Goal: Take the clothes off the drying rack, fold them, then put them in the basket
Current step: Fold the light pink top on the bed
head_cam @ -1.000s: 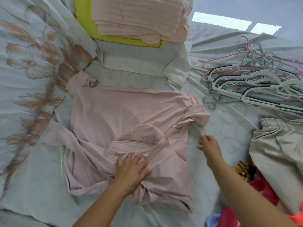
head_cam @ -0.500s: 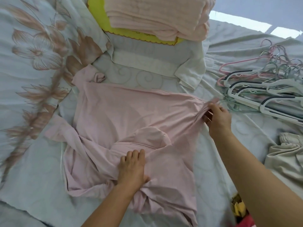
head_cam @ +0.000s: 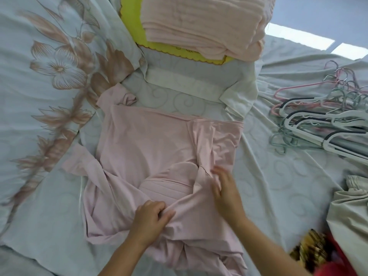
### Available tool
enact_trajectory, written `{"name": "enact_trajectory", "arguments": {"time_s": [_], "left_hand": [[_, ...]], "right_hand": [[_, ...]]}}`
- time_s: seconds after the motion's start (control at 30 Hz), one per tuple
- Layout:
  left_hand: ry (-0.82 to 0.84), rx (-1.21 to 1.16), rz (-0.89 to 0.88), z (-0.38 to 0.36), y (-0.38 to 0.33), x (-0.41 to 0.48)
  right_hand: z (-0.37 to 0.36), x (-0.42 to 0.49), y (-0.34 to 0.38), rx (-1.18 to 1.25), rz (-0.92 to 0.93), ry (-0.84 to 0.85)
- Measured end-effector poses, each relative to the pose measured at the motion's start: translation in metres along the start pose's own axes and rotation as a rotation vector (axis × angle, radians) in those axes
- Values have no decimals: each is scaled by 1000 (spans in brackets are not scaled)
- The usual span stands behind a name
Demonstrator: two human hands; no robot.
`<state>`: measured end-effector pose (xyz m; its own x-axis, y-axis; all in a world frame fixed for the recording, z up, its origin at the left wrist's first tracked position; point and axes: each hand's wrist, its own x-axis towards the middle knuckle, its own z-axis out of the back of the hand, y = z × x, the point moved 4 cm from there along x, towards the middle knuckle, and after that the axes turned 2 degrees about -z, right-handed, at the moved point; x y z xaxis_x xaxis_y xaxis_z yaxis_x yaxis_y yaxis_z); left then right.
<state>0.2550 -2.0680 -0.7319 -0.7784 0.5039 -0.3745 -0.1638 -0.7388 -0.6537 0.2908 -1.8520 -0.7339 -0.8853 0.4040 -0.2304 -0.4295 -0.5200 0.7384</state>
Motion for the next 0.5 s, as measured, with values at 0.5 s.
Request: {"name": "enact_trajectory", "arguments": {"time_s": [0.5], "left_hand": [[-21, 66, 94, 9, -48, 78]], "right_hand": [[-67, -72, -19, -614, 273, 112]]}}
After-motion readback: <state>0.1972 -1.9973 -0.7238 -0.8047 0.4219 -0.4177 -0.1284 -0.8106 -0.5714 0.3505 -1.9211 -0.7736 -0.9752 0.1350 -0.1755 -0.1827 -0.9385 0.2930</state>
